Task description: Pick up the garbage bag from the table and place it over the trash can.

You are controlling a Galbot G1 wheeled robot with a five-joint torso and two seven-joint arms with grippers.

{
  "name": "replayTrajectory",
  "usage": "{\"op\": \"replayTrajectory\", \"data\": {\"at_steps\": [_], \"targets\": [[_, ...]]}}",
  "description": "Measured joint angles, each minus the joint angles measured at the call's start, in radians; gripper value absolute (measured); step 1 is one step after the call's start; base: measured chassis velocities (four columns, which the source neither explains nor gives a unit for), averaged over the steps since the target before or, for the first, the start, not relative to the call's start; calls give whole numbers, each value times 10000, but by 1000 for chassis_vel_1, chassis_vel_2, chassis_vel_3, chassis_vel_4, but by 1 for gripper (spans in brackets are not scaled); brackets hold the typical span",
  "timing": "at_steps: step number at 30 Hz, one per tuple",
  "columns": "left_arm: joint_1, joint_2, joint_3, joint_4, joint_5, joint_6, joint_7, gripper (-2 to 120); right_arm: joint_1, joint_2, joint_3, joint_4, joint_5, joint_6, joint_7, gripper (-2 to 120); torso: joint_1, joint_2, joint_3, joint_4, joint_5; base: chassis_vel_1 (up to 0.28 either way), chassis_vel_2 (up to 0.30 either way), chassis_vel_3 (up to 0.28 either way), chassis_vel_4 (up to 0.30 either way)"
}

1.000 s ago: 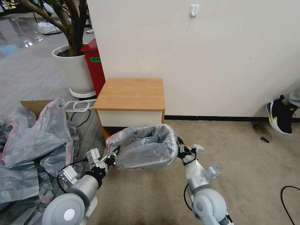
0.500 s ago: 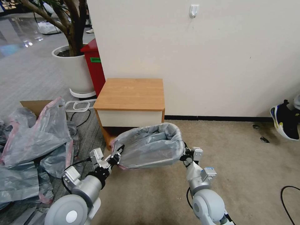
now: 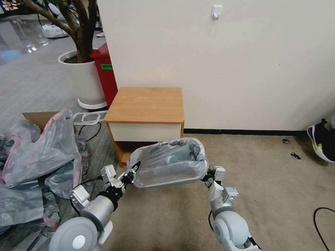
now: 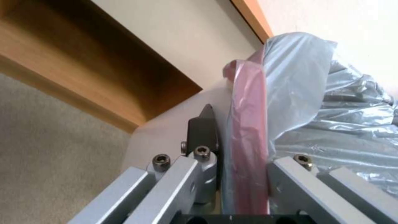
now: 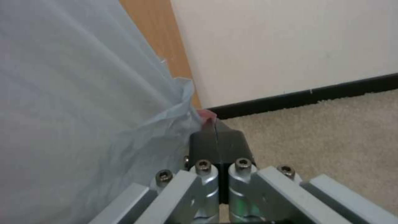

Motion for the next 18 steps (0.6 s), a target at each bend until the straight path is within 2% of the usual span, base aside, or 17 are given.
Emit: {"op": "replayTrajectory", "data": {"at_steps": [14,18], "targets": [[-110,10,-64,131,-117,14,20,3,118,116,62,-374,-551,21,344,0,0,-1,0,0,0,0,0,0,0],[-212,85,-160,272,-116,-17,-24,3,-77,133,82,-147,-801,54,353,14,0,0,0,0,-1,0,0,0,0]]}}
